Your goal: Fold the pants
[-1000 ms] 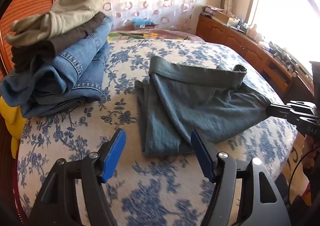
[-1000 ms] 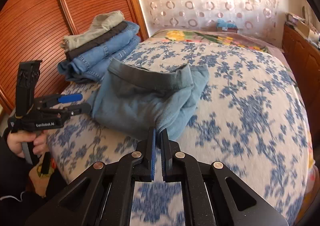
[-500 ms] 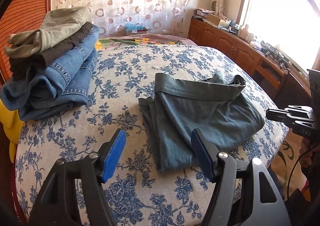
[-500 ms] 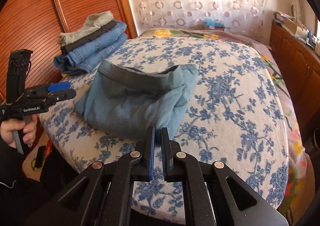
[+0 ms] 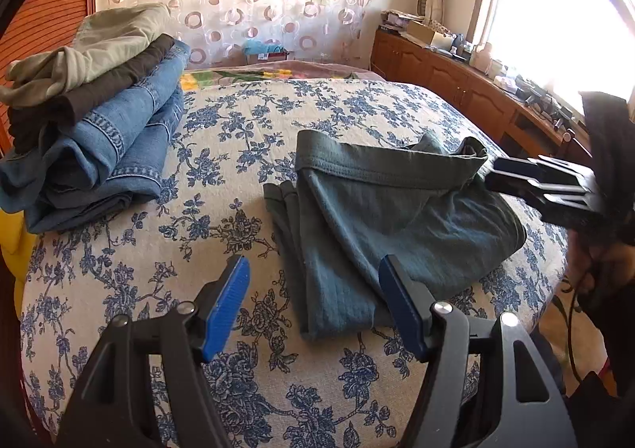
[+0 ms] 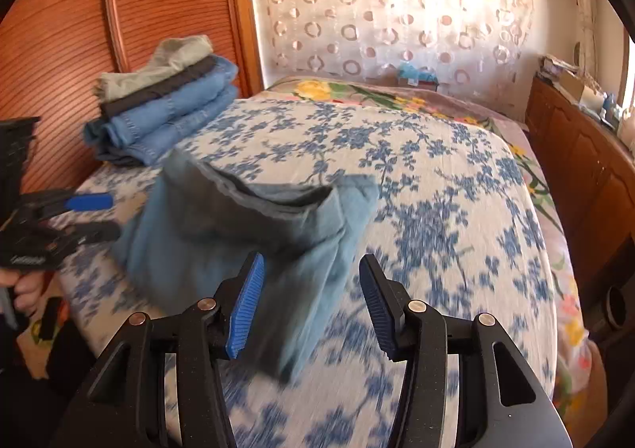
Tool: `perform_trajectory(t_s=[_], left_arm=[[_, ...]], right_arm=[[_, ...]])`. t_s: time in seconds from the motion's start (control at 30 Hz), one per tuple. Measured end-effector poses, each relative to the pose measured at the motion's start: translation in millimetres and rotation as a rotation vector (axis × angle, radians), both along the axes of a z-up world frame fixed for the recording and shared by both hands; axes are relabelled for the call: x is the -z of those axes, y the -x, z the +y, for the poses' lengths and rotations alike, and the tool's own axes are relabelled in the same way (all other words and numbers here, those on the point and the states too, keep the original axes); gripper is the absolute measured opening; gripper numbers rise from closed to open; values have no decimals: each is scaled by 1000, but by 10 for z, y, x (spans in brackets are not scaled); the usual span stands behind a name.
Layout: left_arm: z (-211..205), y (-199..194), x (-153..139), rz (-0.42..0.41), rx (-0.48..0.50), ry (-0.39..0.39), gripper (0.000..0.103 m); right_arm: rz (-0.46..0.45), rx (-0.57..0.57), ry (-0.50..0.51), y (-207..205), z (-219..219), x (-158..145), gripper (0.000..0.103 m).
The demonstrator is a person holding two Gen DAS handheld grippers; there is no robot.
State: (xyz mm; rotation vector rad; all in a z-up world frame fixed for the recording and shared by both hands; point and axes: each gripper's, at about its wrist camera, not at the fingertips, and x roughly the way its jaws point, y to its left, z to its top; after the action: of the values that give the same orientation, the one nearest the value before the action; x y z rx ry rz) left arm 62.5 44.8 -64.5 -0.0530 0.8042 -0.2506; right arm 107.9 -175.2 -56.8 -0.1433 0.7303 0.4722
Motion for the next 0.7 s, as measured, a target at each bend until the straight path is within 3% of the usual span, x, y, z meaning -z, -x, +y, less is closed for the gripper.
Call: perform_trajectory(t_s=[0.27, 0.43, 0.7], left_arm=[[67, -3, 51, 11, -11, -1, 68], [66, 10, 72, 15, -11, 4, 67], [47, 23, 104, 21, -9, 8, 67]], right_arm=[[16, -85, 28, -278, 153, 5, 51], [61, -111, -6, -471, 145, -21, 16], [44, -68, -25, -624, 233, -84, 11]])
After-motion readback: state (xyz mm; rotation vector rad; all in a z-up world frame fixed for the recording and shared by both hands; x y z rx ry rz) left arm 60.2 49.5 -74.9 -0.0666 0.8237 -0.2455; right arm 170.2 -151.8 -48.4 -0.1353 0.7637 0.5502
